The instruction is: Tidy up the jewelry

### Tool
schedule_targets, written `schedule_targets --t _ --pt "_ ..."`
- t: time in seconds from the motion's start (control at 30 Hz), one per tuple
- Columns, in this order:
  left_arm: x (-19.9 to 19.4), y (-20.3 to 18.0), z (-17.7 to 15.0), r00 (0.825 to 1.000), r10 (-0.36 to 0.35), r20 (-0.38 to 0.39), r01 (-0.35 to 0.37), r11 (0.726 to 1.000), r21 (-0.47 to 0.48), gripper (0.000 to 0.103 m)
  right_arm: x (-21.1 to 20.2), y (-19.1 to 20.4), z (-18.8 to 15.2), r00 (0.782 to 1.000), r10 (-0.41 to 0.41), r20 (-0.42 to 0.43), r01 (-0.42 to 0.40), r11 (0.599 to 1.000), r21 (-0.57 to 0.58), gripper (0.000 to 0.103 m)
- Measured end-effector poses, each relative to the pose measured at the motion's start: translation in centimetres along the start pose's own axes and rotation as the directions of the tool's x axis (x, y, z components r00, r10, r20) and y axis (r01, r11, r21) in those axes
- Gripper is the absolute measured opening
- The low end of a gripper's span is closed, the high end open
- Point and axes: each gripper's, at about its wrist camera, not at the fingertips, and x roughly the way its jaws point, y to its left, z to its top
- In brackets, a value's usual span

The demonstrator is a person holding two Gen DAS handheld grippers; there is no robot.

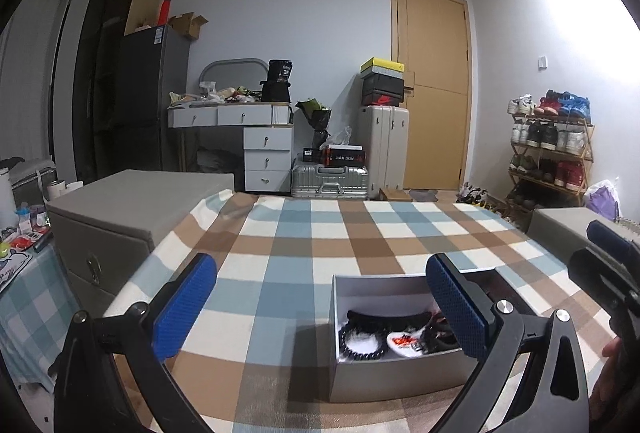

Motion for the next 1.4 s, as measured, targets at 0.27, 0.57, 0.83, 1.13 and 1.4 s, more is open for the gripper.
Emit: schedule_targets --t 0.27,0.57,0.83,1.13,1.4 --pt "0.1 -1.1 -0.3 0.999 0.009 -0.035 -0.008 0.999 0.035 0.102 1.8 0.3 -0.5 0.996 0.006 -0.091 -0.008 1.000 -0.023 0.103" --pt "-0.3 -1.4 -0.5 0.999 0.004 -0.037 -0.003 0.999 0.041 0.102 2.4 0.3 -1.0 0.990 0.016 -0.141 -0.018 1.000 -0.016 0.103" --pt "-0.3 -1.4 -0.4 0.999 0.005 -0.037 -0.003 0.999 0.042 0.102 2.4 0.3 -1.0 0.990 0.016 -0.141 -0.019 1.000 -0.015 0.103" --pt "-0.1 -1.6 -0.4 0.999 -0.003 -0.039 0.004 0.999 0.042 0.102 2.4 0.3 -1.0 0.990 0.016 -0.141 -0.018 1.000 -0.015 0.103" --pt "-0.1 -1.6 -0.5 0.999 0.000 -0.040 0.002 0.999 0.042 0.102 2.4 0.3 -1.0 0.990 0.016 -0.141 -0.019 1.000 -0.015 0.103"
